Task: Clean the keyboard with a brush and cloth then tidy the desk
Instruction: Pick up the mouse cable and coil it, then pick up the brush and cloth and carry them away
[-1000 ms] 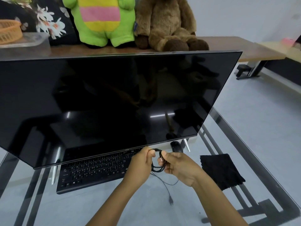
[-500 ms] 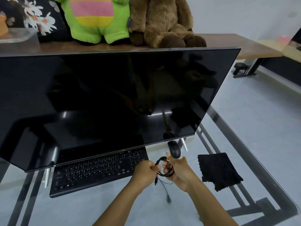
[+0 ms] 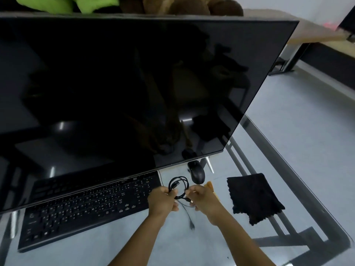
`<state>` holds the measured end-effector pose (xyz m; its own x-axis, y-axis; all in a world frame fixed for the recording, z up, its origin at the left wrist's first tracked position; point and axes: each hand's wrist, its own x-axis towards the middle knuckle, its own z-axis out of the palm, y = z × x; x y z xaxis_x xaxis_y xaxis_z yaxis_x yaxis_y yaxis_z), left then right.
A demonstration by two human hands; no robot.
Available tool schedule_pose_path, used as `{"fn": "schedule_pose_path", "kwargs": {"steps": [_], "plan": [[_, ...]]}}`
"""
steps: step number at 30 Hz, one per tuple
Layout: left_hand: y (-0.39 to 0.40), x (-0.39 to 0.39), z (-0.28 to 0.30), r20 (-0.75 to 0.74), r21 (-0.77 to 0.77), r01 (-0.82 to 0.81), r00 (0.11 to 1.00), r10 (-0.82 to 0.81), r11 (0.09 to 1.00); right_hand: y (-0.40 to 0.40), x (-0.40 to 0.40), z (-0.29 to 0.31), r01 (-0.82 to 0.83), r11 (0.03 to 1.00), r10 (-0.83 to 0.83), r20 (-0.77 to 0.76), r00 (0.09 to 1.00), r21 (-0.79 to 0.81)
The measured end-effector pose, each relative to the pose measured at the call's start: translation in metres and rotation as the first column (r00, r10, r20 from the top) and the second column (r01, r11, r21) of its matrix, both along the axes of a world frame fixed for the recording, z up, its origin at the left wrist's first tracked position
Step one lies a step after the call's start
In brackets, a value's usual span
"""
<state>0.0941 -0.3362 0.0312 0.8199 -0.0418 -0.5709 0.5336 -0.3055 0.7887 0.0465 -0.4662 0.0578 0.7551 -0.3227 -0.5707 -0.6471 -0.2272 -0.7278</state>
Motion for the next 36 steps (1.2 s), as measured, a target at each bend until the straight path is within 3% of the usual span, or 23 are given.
{"fn": "schedule_pose_path", "kwargs": {"steps": [5,8,11,14,18,22,28,31,33,36], "plan": [[-0.007,0.017,-0.016,0.185,0.305,0.116,0.966,-0.178,0.945,0.002,0.021,-0.026,0.009,0.996,-0.001,0.093,0.996,-0.09],[-0.009,0.025,-0.016,0.26,0.57,0.194,0.879,-0.4,0.798,0.005,0.033,-0.041,0.008,0.979,0.019,0.129,0.991,-0.204],[-0.009,0.029,-0.018,0.276,0.752,0.166,0.8,-0.533,0.638,0.008,0.037,-0.05,0.05,0.971,-0.008,0.178,0.984,-0.235],[-0.008,0.029,-0.025,0.29,0.802,0.137,0.762,-0.578,0.582,0.012,0.038,-0.059,0.07,0.958,-0.017,0.189,0.982,-0.277],[-0.006,0.027,-0.038,0.353,0.803,0.114,0.7,-0.621,0.585,0.018,0.032,-0.069,0.013,0.858,0.144,0.264,0.954,-0.514],[-0.003,0.023,-0.047,0.409,0.801,0.09,0.639,-0.651,0.592,0.024,0.026,-0.084,-0.061,0.737,0.374,0.331,0.866,-0.673],[0.006,0.013,-0.05,0.439,0.834,0.089,0.491,-0.752,0.545,0.024,0.038,-0.096,-0.124,0.733,0.429,0.314,0.847,-0.669],[0.01,0.011,-0.059,0.371,0.876,0.116,0.46,-0.807,0.469,0.025,0.054,-0.093,-0.099,0.759,0.403,0.344,0.848,-0.644],[0.013,0.013,-0.064,0.332,0.894,0.128,0.454,-0.827,0.43,0.022,0.062,-0.089,-0.094,0.706,0.431,0.321,0.844,-0.702],[0.017,0.016,-0.064,0.286,0.908,0.155,0.452,-0.845,0.39,0.021,0.069,-0.094,-0.068,0.707,0.419,0.34,0.842,-0.703]]}}
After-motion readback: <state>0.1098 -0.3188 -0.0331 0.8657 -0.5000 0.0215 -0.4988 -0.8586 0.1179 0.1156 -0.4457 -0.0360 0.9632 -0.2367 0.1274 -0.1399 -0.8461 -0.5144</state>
